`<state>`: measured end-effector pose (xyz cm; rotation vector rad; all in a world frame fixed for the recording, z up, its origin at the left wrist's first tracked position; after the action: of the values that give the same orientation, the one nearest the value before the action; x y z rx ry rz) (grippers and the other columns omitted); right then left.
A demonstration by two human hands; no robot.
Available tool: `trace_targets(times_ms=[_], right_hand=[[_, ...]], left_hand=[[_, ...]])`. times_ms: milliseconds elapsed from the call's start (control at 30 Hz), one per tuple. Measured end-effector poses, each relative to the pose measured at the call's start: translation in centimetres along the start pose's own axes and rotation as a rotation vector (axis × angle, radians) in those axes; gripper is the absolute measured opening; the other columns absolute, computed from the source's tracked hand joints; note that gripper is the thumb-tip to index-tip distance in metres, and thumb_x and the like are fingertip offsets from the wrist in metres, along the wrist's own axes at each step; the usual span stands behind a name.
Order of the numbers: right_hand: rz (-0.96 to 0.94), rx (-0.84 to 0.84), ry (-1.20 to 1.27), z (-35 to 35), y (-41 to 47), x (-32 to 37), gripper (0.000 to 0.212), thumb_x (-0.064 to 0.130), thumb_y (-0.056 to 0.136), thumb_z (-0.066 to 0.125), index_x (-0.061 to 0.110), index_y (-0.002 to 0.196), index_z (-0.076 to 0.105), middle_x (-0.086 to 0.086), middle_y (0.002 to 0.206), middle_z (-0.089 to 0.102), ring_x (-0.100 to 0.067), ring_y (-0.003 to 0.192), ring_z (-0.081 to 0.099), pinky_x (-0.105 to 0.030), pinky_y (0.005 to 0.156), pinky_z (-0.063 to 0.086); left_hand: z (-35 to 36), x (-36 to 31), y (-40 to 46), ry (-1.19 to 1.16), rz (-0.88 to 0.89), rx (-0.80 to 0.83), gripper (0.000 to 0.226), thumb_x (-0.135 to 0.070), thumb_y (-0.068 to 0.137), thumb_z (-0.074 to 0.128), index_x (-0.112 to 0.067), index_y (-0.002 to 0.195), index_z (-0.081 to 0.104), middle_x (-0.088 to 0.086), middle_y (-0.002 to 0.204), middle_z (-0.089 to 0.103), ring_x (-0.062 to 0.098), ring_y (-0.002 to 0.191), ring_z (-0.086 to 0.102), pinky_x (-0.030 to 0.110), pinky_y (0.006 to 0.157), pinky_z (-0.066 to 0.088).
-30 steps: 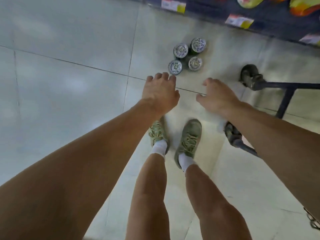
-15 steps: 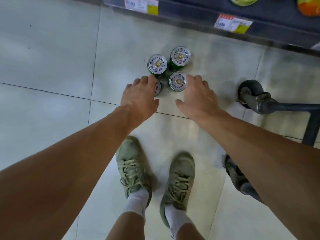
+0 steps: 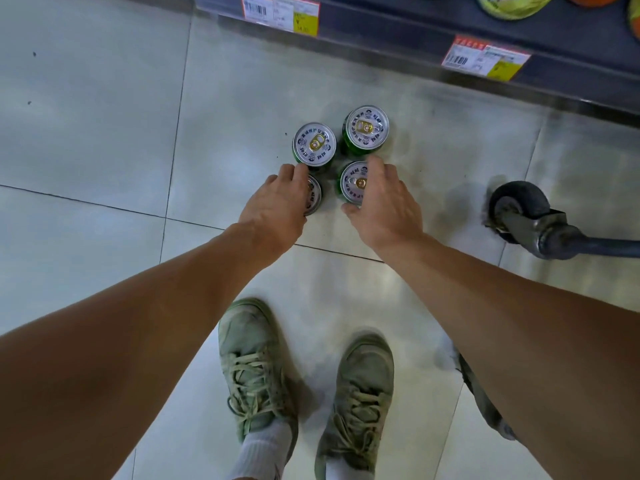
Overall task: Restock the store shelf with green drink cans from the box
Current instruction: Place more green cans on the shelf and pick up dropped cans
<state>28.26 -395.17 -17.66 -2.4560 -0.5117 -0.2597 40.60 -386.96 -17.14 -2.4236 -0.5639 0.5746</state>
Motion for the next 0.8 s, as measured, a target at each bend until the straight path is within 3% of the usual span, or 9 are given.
trace_targets(times_ms=[200,367,633,800], right_hand=[[-0.028,-0.018,0.064,-0.5,-0.5,0.2,0.062,0.028,0.085,0.072,0.011,0.135,0.041,-0.009,0.131,0.051,-0.031,0.118,0.051,-0.037,0.090,0.042],[0.034,-0.031,0.148,-3.4,-3.6,0.8,0.059,0.035,0.081,0.074,0.009,0.126,0.046,-0.010,0.125,0.057,-0.034,0.114,0.054,-0.037,0.089,0.044],[-0.057,-0.087,0.248,-13.3,-10.6,6.9,0.067,0.036,0.076,0.075,0.012,0.131,0.045,-0.008,0.125,0.060,-0.033,0.113,0.057,-0.037,0.088,0.046],[-0.095,-0.125,0.346,-21.9,-15.3,11.0,0.061,0.040,0.070,0.078,0.014,0.118,0.052,-0.005,0.116,0.059,-0.027,0.109,0.056,-0.033,0.083,0.046]], left_hand=[[0.0,0.7,-1.1,-0.054,0.002,-0.036,0.057,-0.012,0.087,0.067,-0.007,0.133,0.034,0.013,0.131,0.045,0.031,0.113,0.048,0.033,0.088,0.039],[-2.1,1.1,-5.3,-0.133,-0.057,-0.055,0.058,-0.018,0.085,0.069,-0.009,0.132,0.038,0.013,0.127,0.047,0.034,0.108,0.053,0.033,0.082,0.040],[-12.8,-1.2,-13.5,-0.369,-0.109,-0.240,0.059,-0.027,0.068,0.078,-0.016,0.119,0.051,0.007,0.108,0.048,0.035,0.090,0.057,0.039,0.081,0.049],[-21.4,-3.0,-18.9,-0.536,-0.152,-0.354,0.062,-0.027,0.064,0.084,-0.019,0.116,0.053,0.001,0.105,0.045,0.026,0.092,0.057,0.036,0.087,0.049]])
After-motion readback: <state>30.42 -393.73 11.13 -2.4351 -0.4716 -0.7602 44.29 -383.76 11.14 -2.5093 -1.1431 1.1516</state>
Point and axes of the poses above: each hand's wrist, its own y-axis towards the middle knuckle, its own z-axis out of the palm, x = y × z, the point moved 6 cm from there along y, towards the middle knuckle
